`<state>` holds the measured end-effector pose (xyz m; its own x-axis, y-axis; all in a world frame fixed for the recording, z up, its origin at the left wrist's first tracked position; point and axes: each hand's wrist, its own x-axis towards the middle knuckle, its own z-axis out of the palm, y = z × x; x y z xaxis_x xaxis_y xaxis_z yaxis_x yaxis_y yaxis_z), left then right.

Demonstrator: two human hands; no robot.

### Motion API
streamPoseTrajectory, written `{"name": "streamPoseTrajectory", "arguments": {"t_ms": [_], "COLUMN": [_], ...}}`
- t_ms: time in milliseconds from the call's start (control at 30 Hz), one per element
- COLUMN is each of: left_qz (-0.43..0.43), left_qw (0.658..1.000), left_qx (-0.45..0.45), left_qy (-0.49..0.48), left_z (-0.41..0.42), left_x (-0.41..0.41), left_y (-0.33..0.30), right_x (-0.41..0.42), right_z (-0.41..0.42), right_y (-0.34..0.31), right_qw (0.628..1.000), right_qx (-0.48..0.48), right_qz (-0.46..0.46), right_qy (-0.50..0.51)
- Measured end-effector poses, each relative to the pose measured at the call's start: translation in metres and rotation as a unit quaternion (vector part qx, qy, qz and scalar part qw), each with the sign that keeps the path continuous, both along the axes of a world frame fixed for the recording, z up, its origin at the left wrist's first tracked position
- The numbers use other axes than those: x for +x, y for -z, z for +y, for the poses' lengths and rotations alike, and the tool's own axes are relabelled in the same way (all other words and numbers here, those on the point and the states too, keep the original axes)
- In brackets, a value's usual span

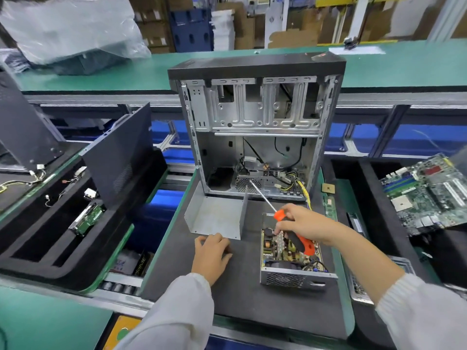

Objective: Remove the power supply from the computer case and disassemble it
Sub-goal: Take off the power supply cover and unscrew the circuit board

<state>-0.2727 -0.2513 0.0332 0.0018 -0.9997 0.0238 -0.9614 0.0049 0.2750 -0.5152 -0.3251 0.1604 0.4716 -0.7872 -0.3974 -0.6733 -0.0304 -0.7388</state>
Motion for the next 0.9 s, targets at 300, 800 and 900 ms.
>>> {"name": "streamPoseTrajectory", "arguments": {"t_ms": [300,800,900], "left_qz": [0.022,0.294,0.285], "left_qw": [0.994,0.949,0.956], "left_qx": [-0.091,-0.093,-0.02], "left_qy": [-0.062,0.069,0.062], "left_z": [0.003,-0.044,-0.046], "left_x": [-0.012,-0.089,-0.089], "left_y": [-0.032,-0.087,-0.079], "right_x": [-0.04,-0.026,-0.022], "right_z": [-0.005,0.015,0.019], "right_y": [-0.023,-0.057,-0.043], "right_qw": [0.998,0.92,0.901], "right_qx": [-0.062,-0.304,-0.329], "right_qz": [-0.006,-0.227,-0.254], "right_qy": [0.018,0.101,0.125]}}
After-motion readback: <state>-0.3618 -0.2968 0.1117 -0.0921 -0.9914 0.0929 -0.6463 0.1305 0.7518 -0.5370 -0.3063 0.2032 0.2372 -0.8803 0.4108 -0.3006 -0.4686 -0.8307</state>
